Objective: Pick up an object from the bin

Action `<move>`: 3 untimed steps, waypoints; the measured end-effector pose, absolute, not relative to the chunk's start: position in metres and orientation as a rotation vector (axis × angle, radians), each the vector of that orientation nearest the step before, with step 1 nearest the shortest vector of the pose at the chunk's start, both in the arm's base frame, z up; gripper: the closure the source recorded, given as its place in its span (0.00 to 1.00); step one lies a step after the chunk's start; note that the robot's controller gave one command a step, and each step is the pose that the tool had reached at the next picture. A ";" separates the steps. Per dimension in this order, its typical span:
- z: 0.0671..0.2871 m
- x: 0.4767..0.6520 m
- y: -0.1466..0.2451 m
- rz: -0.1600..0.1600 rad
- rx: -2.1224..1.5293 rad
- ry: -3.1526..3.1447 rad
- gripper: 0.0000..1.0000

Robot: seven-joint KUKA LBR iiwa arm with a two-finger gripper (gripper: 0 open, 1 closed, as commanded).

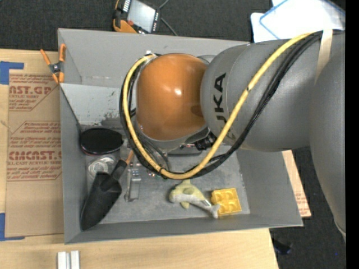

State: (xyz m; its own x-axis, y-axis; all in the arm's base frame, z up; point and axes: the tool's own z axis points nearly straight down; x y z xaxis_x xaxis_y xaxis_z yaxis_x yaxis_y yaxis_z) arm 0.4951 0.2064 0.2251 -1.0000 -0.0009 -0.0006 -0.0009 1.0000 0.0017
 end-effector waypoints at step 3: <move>0.098 0.498 0.239 0.002 -1.235 2.895 0.00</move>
Offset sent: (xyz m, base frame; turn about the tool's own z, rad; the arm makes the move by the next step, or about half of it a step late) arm -0.0058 0.0262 -0.0824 -0.6660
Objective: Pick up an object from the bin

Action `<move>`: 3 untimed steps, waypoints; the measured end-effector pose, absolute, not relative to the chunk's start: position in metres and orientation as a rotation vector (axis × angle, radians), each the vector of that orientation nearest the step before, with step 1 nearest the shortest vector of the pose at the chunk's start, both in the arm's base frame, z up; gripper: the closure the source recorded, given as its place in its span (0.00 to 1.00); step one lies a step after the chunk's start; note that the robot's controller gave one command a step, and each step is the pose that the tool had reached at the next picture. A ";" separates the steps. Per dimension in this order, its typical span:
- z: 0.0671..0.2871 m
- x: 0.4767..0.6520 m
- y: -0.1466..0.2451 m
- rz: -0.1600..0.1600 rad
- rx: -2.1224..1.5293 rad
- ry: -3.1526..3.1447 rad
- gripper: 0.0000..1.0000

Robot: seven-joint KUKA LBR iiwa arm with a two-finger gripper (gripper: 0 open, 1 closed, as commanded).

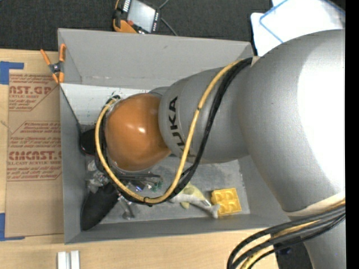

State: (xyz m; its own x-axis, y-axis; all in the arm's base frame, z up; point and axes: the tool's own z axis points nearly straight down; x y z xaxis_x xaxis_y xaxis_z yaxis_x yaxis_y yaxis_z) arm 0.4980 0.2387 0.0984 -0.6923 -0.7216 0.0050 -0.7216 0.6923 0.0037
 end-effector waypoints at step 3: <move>0.071 0.517 0.237 0.001 1.286 -2.862 1.00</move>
Offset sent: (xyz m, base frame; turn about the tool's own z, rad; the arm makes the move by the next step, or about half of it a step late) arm 0.0179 0.0002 -0.0284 -0.0408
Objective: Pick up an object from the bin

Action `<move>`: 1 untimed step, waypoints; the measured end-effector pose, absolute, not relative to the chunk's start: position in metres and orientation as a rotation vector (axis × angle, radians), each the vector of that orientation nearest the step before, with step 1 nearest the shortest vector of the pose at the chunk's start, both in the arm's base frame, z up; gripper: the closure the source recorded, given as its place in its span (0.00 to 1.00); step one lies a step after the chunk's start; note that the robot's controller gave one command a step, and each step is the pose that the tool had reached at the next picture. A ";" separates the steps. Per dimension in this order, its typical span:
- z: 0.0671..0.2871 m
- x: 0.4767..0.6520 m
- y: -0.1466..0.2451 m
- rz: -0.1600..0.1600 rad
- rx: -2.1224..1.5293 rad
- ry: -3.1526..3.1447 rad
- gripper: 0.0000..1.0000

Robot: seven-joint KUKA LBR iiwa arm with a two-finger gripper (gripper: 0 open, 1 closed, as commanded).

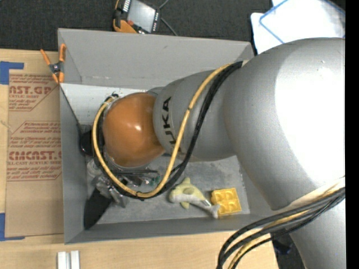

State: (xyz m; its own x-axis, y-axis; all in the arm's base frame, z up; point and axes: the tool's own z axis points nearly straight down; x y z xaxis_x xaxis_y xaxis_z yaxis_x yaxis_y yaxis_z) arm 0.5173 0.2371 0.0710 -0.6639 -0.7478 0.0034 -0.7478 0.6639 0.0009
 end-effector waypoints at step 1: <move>0.085 0.515 0.237 -0.002 1.282 -2.857 1.00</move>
Offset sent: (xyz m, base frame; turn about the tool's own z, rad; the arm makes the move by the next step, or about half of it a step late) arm -0.0015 -0.0003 0.0606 0.0008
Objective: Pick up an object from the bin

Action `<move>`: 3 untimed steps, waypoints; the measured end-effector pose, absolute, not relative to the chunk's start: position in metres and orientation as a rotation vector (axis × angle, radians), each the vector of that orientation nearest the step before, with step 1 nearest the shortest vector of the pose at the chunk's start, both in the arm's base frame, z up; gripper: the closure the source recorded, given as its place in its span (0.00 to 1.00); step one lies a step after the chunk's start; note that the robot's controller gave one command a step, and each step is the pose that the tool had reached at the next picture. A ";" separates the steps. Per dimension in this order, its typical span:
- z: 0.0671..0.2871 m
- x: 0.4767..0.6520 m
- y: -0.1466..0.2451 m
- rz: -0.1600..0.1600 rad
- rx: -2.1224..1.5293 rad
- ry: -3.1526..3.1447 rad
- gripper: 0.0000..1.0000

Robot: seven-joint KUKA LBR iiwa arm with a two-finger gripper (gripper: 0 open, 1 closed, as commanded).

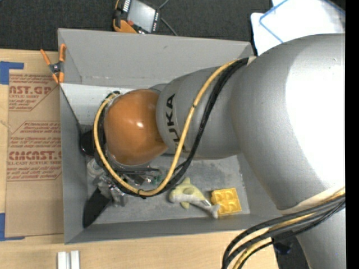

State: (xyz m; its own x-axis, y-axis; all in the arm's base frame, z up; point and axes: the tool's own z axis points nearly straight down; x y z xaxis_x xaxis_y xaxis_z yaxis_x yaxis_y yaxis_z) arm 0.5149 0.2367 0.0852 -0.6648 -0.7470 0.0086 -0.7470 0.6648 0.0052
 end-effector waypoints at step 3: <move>0.137 0.516 0.239 -0.003 1.286 -2.864 1.00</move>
Offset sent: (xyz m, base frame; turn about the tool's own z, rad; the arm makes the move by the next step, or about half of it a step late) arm 0.0007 0.0012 0.0373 -0.0005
